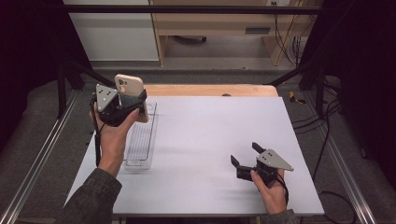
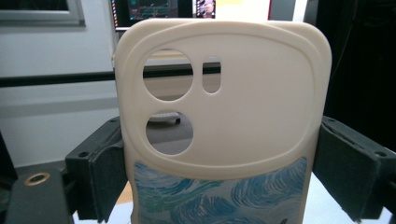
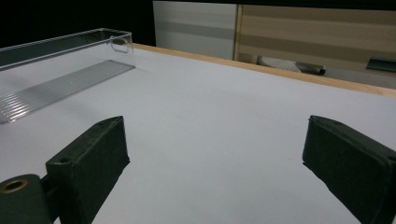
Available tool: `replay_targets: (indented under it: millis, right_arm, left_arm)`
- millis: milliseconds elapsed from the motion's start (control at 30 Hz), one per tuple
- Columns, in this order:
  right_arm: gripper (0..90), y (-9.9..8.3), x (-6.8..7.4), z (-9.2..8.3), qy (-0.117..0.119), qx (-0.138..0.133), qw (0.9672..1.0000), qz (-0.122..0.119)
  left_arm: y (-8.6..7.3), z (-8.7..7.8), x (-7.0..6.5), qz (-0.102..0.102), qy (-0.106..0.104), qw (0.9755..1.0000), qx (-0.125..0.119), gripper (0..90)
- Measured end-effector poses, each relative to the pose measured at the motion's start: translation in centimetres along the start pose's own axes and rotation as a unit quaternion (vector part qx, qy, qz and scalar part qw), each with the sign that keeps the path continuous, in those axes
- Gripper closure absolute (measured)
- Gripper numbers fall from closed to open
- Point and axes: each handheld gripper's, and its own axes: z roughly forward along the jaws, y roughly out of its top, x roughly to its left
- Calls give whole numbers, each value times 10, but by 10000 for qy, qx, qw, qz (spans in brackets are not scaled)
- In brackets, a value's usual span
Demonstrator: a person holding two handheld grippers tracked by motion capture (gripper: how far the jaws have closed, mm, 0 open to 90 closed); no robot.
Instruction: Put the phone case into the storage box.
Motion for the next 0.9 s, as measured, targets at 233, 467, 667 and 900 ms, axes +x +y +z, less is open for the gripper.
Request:
replay_targets:
  millis: [233,467,667,900]
  right_arm:
    - [60,-2,2,0,116,13,9999,-18]
    - [60,-2,2,-1,193,28,9998,74]
    - [57,-2,2,-1,204,29,9998,66]
    - [56,-2,1,-1,207,21,9998,69]
  left_arm:
    - [-6,12,2,31,153,9998,89,113]
    - [-11,24,6,-2,321,9994,104,113]
    - [-13,38,8,14,384,9991,150,114]
    - [-20,49,8,-14,378,9991,192,114]
